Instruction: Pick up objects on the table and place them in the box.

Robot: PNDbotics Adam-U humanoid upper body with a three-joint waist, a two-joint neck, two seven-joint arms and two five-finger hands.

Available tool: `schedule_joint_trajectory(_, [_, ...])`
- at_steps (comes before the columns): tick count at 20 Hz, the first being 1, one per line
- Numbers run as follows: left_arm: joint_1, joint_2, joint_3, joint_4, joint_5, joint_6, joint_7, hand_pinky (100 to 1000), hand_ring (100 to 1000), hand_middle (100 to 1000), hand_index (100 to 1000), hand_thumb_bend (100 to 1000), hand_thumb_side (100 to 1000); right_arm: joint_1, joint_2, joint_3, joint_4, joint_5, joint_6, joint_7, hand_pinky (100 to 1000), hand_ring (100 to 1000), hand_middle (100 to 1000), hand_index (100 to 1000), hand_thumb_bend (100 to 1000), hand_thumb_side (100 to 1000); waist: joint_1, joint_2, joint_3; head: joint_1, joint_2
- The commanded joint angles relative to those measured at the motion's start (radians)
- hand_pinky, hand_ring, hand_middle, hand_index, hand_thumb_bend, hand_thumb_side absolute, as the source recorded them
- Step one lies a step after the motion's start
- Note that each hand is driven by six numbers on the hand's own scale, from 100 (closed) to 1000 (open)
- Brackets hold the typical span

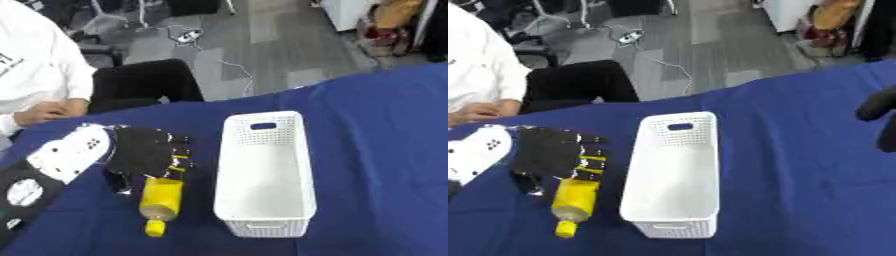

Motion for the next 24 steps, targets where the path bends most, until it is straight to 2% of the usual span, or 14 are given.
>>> schedule_joint_trajectory(1, [-0.014, 0.014, 0.005, -0.001, -0.004, -0.004, -0.001, 989, 859, 913, 864, 1000, 432, -0.018, -0.003, 0.0, -0.016, -0.006, 0.001, 0.003, 640, 495, 551, 626, 183, 1000, -0.004, -0.017, -0.002, 0.011, -0.006])
schedule_joint_trajectory(6, [-0.013, 0.005, 0.0, 0.008, -0.005, -0.004, -0.004, 983, 855, 911, 865, 1000, 437, -0.023, -0.001, 0.0, -0.016, -0.008, 0.0, 0.003, 639, 495, 551, 626, 182, 1000, -0.002, -0.014, -0.007, 0.015, -0.004])
schedule_joint_trajectory(11, [-0.017, -0.002, -0.006, 0.012, -0.009, -0.004, -0.007, 979, 849, 905, 864, 1000, 437, -0.025, -0.001, 0.001, -0.016, -0.008, 0.0, 0.005, 639, 495, 550, 626, 182, 1000, -0.003, -0.011, -0.008, 0.046, 0.027])
schedule_joint_trajectory(24, [-0.006, -0.013, -0.015, 0.027, -0.029, -0.004, -0.004, 968, 843, 901, 854, 1000, 442, -0.033, 0.002, 0.001, -0.016, -0.01, 0.0, 0.009, 640, 495, 550, 626, 186, 1000, -0.004, -0.001, -0.016, 0.037, 0.01])
